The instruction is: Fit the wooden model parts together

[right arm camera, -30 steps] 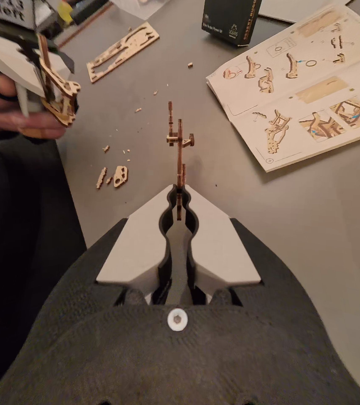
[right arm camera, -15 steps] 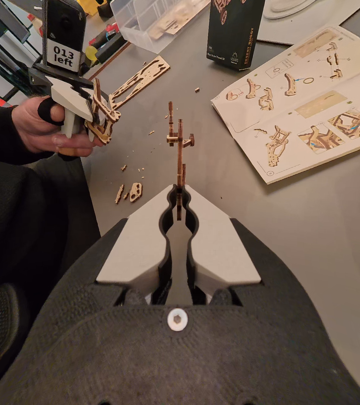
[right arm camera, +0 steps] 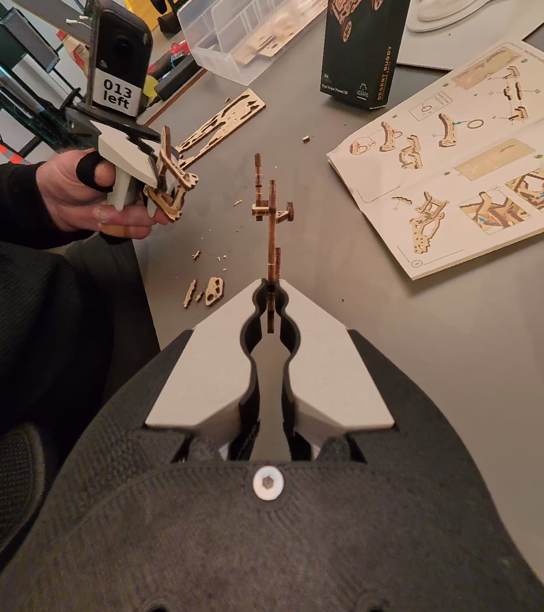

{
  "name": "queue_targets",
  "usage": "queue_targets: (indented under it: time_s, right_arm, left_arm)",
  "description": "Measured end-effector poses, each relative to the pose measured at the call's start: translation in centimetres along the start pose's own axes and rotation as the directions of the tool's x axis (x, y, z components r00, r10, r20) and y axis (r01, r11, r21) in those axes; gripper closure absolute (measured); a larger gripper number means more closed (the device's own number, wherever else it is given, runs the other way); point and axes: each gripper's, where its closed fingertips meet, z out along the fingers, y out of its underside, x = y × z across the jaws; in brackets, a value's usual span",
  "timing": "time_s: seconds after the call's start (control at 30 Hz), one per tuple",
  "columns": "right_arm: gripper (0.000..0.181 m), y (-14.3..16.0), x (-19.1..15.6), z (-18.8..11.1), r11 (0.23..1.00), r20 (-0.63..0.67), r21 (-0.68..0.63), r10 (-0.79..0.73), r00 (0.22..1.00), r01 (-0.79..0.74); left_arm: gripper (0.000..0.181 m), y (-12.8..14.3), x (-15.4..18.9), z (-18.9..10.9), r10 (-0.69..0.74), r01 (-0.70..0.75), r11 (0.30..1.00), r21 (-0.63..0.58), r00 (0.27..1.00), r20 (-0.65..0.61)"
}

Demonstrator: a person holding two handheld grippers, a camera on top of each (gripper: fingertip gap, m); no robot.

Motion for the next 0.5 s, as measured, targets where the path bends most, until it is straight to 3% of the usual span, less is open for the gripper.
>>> queue_targets:
  time_s: [0.5]
  right_arm:
    - [0.181, -0.6, -1.6, 0.6, 0.978, -0.042, -0.072, -0.199, 0.979, 0.196]
  left_arm:
    - [0.180, -0.5, -0.2, 0.0, -0.087, 0.088, 0.996, 0.009, 0.995, -0.053]
